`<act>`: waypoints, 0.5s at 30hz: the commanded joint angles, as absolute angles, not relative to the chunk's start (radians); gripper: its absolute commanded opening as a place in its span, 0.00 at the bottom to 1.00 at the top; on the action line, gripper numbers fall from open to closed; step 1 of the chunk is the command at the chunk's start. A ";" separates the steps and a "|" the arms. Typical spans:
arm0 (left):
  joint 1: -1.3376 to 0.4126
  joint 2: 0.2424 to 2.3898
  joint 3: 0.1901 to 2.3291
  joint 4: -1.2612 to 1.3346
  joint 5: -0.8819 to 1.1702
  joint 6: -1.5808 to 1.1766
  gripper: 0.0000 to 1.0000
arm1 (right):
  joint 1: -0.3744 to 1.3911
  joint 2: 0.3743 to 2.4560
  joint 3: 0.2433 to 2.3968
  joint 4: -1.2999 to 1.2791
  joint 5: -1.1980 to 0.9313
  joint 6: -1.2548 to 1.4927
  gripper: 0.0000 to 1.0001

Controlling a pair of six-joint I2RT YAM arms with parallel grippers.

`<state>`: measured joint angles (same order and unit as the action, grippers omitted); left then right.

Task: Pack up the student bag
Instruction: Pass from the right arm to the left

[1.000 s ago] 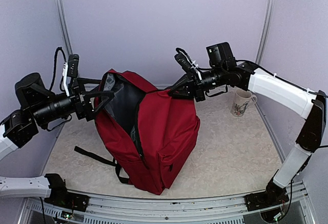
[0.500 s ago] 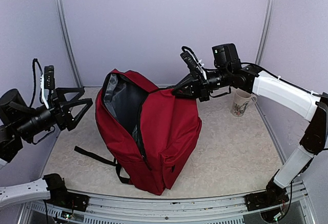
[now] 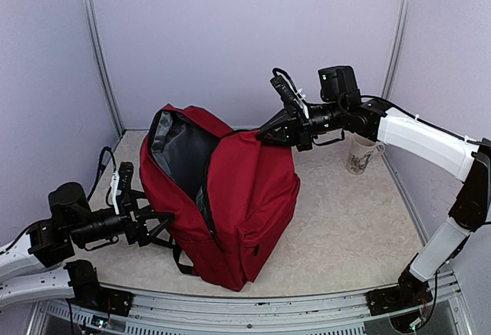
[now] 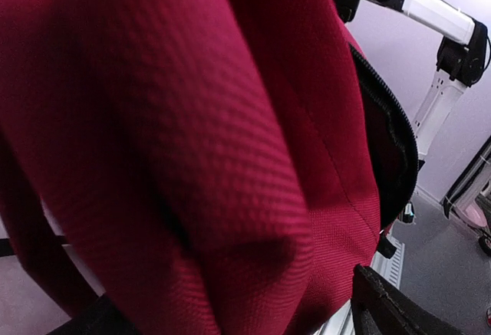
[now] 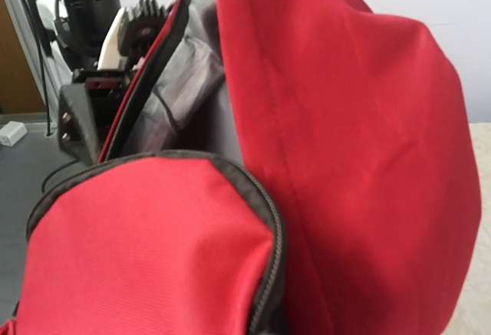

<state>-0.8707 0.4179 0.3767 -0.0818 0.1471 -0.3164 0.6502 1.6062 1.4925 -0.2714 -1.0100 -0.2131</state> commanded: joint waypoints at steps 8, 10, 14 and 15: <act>-1.125 0.604 0.312 0.178 -0.013 -0.360 0.83 | 0.635 1.571 1.491 -0.238 -1.002 -0.198 0.00; -1.150 0.665 0.319 0.216 -0.009 -0.345 0.75 | 0.635 1.568 1.493 -0.238 -0.998 -0.194 0.00; -1.159 0.742 0.384 0.241 -0.003 -0.291 0.20 | 0.634 1.562 1.494 -0.224 -0.982 -0.170 0.00; -1.159 0.746 0.405 0.243 -0.011 -0.280 0.07 | 0.634 1.561 1.495 -0.217 -0.968 -0.157 0.00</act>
